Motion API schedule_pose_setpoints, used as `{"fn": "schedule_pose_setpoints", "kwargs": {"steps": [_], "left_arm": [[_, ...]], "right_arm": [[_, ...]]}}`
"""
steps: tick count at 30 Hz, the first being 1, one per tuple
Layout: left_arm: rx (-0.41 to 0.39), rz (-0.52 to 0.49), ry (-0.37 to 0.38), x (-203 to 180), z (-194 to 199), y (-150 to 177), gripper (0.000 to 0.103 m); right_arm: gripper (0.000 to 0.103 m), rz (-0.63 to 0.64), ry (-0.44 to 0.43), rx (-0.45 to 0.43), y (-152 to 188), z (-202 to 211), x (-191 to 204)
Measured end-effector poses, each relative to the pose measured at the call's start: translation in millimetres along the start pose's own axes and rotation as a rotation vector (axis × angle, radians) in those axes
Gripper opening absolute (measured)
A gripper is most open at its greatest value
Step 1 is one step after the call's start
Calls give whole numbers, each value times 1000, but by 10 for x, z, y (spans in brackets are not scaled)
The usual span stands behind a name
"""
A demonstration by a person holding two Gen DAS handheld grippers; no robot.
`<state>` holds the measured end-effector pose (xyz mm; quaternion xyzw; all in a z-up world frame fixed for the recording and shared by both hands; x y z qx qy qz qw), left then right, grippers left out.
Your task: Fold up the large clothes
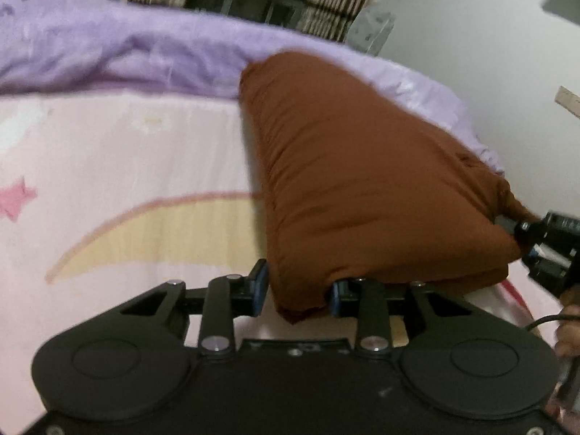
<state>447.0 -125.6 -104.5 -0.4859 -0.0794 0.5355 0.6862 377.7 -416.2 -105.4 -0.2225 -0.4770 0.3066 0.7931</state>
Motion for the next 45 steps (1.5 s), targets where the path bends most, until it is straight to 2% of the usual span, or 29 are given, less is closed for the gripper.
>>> {"fn": "schedule_pose_setpoints", "kwargs": {"steps": [3, 7, 10, 12, 14, 17, 19, 22, 24, 27, 28, 33, 37, 45], "left_arm": [[0, 0, -4, 77, -39, 69, 40], [8, -10, 12, 63, 5, 45, 40], [14, -9, 23, 62, 180, 35, 46], [8, -29, 12, 57, 366, 50, 46], [-12, -52, -11, 50, 566, 40, 46], [-81, -79, -39, 7, 780, -82, 43], [-124, -76, 12, -73, 855, -218, 44], [-167, -120, 56, -261, 809, -350, 45], [-177, -161, 79, -403, 697, -409, 45], [-155, -195, 113, -543, 473, -463, 45], [-144, -213, 109, -582, 384, -462, 45], [-63, -217, 86, -554, 11, -362, 45], [-39, -229, 72, -540, -113, -281, 47], [-40, -216, 64, -497, -131, -249, 49]], "right_arm": [[21, -37, -46, 23, 98, -64, -157], [26, -16, -44, 29, 76, -42, -133], [41, 22, -22, 9, 23, 47, -58], [59, 52, 16, -16, -13, 170, -46], [60, 61, 68, -4, -78, 259, -34], [56, 18, 92, -22, -165, 451, -8], [51, 50, 126, -84, -183, 579, 134], [49, 195, 184, -209, -134, 748, 488], [46, 292, 170, -262, -72, 792, 710], [35, 394, 138, -236, -42, 681, 911], [34, 418, 144, -228, -16, 631, 949], [26, 511, 265, -206, 89, 309, 912], [17, 510, 289, -160, 180, 160, 775], [16, 542, 281, -182, 324, 189, 733]]}}
Point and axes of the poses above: each gripper's, at about its wrist camera, not at the fingertips, and z roughly against the way its jaws point, x to its left, y to its underside, the point moved 1 cm from there along -z, roughly the way its jaws point, and after that the axes turned 11 degrees about y, right-handed, at the moved point
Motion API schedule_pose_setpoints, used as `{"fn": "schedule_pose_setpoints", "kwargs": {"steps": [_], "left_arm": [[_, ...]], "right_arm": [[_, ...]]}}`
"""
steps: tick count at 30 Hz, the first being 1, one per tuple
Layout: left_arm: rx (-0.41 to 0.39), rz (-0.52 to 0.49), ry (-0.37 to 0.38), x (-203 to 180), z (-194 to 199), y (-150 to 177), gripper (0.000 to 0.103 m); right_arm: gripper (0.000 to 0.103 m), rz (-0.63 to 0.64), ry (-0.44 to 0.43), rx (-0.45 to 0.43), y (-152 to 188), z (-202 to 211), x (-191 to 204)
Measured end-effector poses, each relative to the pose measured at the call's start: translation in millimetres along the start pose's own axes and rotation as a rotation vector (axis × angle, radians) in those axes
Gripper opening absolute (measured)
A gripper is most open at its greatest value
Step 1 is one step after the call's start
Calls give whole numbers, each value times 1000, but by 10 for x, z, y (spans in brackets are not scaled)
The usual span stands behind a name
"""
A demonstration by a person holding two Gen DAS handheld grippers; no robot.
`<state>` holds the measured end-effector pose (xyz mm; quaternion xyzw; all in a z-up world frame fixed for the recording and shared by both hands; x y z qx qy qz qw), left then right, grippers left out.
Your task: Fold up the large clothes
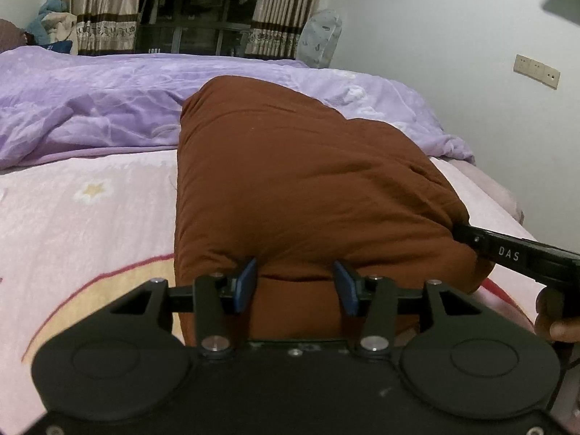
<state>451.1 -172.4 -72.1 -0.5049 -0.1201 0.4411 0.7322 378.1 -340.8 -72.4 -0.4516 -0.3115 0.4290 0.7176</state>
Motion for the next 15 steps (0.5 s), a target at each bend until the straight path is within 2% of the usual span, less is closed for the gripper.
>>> {"fn": "schedule_pose_setpoints", "kwargs": {"steps": [3, 5, 8, 12, 15], "left_arm": [[5, 6, 26, -3, 100, -121, 48], [-16, 1, 40, 9, 186, -267, 51], [-62, -30, 13, 31, 214, -528, 51], [-81, -32, 3, 114, 49, -882, 51], [-38, -19, -13, 202, -199, -995, 50]], "right_arm": [[20, -1, -9, 0, -70, 76, -1], [23, -12, -28, -22, -183, 162, -4], [24, -37, -88, -57, -418, 240, 37], [24, -26, -118, -73, -715, 105, 190], [24, -16, -114, -27, -808, -172, 292]]}}
Point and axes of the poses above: each gripper's, at about its wrist camera, not at the fingertips, and z roughly against the way its jaws point, x to its left, y to its underside, the point moved 1 cm from there along -z, roughly the way its jaws point, and after that the axes turned 11 degrees about y, right-handed, at the moved point
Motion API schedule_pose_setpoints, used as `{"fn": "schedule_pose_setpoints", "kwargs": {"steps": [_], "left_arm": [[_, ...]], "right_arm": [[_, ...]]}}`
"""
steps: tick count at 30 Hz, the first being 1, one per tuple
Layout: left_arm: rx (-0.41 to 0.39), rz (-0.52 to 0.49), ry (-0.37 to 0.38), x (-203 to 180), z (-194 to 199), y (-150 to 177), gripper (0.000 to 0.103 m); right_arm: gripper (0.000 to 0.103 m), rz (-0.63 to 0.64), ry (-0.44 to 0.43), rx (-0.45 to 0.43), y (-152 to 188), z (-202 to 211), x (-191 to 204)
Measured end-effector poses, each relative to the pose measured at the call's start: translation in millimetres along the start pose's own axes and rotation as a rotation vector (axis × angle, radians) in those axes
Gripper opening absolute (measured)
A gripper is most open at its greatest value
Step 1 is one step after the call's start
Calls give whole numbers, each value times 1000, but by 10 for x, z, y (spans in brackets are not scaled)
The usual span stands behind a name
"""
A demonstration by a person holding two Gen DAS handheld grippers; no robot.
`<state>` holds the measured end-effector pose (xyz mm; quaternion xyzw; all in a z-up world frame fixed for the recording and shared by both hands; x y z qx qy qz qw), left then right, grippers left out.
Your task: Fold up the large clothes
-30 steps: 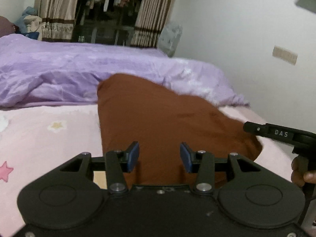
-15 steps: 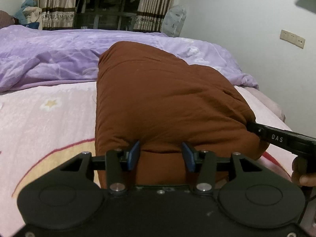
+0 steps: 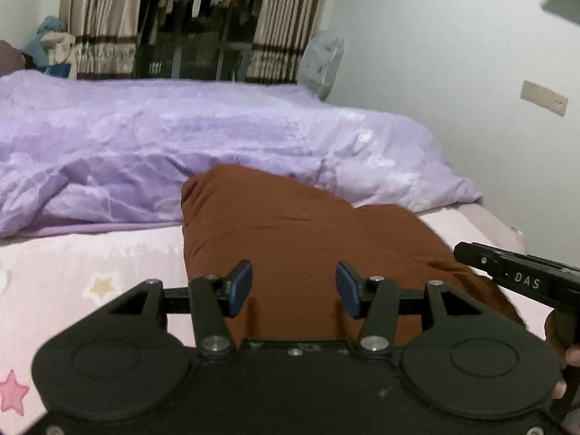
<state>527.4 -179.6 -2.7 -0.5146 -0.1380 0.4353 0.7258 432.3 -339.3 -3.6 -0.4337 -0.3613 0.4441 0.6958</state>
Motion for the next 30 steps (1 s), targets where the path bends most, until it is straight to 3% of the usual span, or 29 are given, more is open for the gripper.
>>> {"fn": "schedule_pose_setpoints", "kwargs": {"steps": [5, 18, 24, 30], "left_arm": [[28, -25, 3, 66, -250, 112, 52], [44, -39, -17, 152, -477, 268, 58], [-11, -101, -28, -22, -138, 200, 57], [-76, -105, 15, -293, 399, 438, 57]], "right_arm": [[24, 16, 41, 85, 166, -356, 35], [20, -9, 40, 108, 411, -533, -45], [21, -39, 23, 38, 259, -186, -102], [23, -56, -25, -35, 184, 421, -192]]}}
Point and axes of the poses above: each gripper's, at about its wrist camera, not at the fingertips, and z roughly against the way its jaws point, x to its left, y to its underside, the point moved 1 cm from there along -z, roughly the way its jaws point, and after that the axes turned 11 degrees about y, right-handed, at the moved point
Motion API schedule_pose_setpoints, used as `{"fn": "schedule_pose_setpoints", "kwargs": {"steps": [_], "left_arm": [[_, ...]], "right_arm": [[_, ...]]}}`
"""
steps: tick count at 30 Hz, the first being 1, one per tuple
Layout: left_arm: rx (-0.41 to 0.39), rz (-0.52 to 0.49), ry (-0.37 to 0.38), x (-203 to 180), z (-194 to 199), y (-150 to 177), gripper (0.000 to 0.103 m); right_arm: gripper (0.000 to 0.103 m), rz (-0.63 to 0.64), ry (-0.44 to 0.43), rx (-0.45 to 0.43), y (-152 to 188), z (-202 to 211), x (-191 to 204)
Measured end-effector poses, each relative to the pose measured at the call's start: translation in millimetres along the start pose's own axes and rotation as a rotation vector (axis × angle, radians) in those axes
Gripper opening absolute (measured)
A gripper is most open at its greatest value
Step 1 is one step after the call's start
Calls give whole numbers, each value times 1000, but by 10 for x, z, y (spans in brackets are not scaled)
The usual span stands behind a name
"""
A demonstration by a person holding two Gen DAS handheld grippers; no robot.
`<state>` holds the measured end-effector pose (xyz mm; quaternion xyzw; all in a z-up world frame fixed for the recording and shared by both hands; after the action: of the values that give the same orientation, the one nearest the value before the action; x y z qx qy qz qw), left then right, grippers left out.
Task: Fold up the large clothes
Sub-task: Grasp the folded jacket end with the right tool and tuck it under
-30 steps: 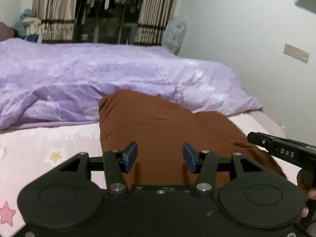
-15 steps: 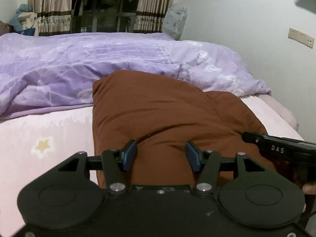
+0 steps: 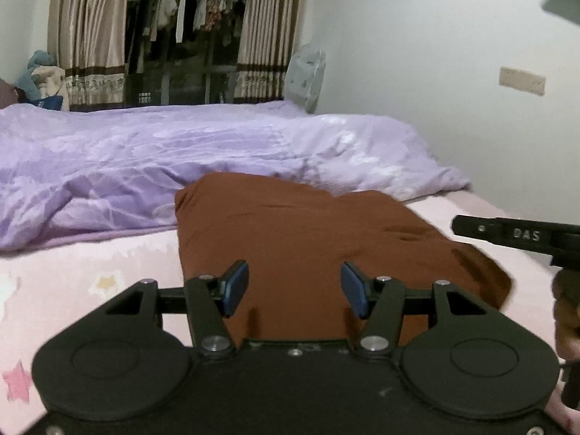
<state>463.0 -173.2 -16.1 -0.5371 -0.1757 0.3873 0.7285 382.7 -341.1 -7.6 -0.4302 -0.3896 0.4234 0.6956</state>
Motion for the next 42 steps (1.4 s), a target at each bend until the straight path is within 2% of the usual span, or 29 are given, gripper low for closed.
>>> {"fn": "schedule_pose_setpoints", "kwargs": {"steps": [5, 10, 14, 18, 32, 36, 39, 42], "left_arm": [[3, 41, 31, -169, 185, 247, 57], [81, 105, 45, -126, 19, 431, 57], [87, 146, 49, -33, -52, 563, 57], [91, 130, 32, -35, -100, 613, 57], [119, 124, 25, -27, -137, 565, 57], [123, 133, 27, -38, -80, 459, 57], [85, 155, 33, -24, 41, 299, 57], [59, 188, 65, -8, 138, 215, 56]], "right_arm": [[23, 18, -18, 12, 136, 158, -50], [22, 46, 21, 63, 321, -25, -96], [20, 69, 41, 104, 434, -172, -100], [20, 80, 48, 105, 505, -186, -64], [20, 64, 39, 119, 553, -199, -106], [22, 54, 31, 135, 501, -185, -125], [29, 74, 5, 85, 358, -60, -98], [29, 52, 26, 47, 240, 28, -100]]}}
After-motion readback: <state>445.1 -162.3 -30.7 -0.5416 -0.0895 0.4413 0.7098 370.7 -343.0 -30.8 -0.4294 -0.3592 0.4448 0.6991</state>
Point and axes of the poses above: each gripper's, at about its wrist camera, not at the fingertips, and z roughly against the way its jaws point, x to its left, y to its underside, the point moved 1 cm from there along -z, roughly the way its jaws point, and after that the axes turned 11 degrees about y, right-handed, at the moved point
